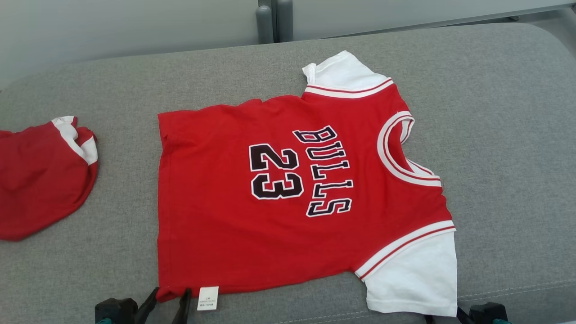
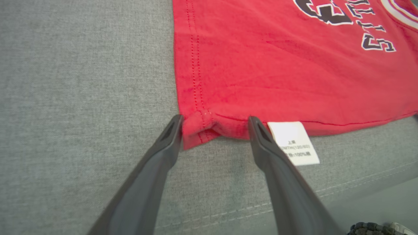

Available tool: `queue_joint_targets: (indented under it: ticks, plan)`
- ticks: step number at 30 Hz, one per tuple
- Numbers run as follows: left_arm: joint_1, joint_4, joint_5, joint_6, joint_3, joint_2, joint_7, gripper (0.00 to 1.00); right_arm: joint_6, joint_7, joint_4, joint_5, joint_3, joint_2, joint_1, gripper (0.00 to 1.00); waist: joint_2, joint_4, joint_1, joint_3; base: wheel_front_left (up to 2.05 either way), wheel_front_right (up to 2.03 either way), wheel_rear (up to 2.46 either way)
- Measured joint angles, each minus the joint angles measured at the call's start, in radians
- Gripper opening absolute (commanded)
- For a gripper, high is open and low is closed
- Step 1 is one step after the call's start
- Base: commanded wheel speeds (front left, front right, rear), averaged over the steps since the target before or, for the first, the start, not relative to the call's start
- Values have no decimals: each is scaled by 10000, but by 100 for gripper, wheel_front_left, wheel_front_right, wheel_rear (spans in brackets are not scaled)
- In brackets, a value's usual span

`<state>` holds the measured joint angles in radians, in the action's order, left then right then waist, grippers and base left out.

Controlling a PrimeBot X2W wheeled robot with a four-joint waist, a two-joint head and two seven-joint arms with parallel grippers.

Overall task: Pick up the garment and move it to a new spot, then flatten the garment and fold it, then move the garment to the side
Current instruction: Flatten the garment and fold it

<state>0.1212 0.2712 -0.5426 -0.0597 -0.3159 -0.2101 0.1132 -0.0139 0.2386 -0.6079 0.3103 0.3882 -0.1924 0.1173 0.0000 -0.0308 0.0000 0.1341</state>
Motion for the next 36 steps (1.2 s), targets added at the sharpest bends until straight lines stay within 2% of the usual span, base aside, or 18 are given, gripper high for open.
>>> queue_joint_targets:
  ticks: [1,2,3,4,5,9,10,14,17,20,23,25,26,27,28,36]
  plan:
    - [0,-6,0,0,-19,0,-67,91,-33,19,-42,0,0,0,-23,99,0,1,0,-1,0,0,0]
    - [0,-10,0,0,-40,2,-75,59,-36,35,-71,0,0,2,-34,87,0,2,0,-2,0,0,0]
    - [-1,-36,0,0,-40,12,-71,45,-36,44,-104,0,0,6,-49,73,0,2,0,-1,0,0,0]
    - [-3,-98,0,0,-35,12,-69,7,-52,48,-151,0,-2,10,-66,46,0,0,0,1,0,0,0]
    - [-3,-150,0,0,-17,13,-54,0,-75,77,-178,2,-8,12,-70,39,0,-3,0,4,0,0,0]
    - [-14,-245,0,0,25,15,-54,0,-121,88,-293,2,-50,19,-109,29,0,-12,0,34,0,0,0]
    - [-14,-263,0,0,29,13,-54,0,-123,88,-330,4,-59,19,-117,23,0,-11,0,45,0,0,0]
    - [-14,-336,-2,0,38,-12,-61,0,-165,86,-456,13,-98,23,-173,10,0,-4,0,97,0,0,0]
    - [-14,-472,-8,0,104,-17,-67,0,-213,86,-470,71,-128,19,-190,6,0,5,1,129,0,0,0]
    - [-14,-564,-88,33,196,-23,-65,0,-247,86,-477,69,-148,2,-216,10,0,18,0,149,0,0,0]
    - [-14,-591,-90,44,232,-36,-65,0,-286,86,-481,65,-148,-25,-225,18,0,22,0,155,0,0,0]
    - [-13,-598,-92,44,238,-58,-67,0,-286,86,-479,54,-142,-31,-229,43,0,20,1,159,0,0,0]
    - [-13,-598,-92,44,238,-58,-67,0,-286,86,-479,54,-142,-31,-229,62,0,20,1,159,0,0,0]
    - [-12,-608,-102,61,242,-59,-67,0,-286,86,-479,36,-138,-38,-233,86,0,18,1,161,0,0,0]
    - [-11,-627,-119,90,244,-59,-67,0,-288,86,-477,27,-134,-42,-236,100,0,14,1,163,0,0,0]
    - [19,-681,-190,134,272,-136,-169,0,-439,86,-431,-134,79,-205,-232,100,0,-55,0,149,0,0,0]
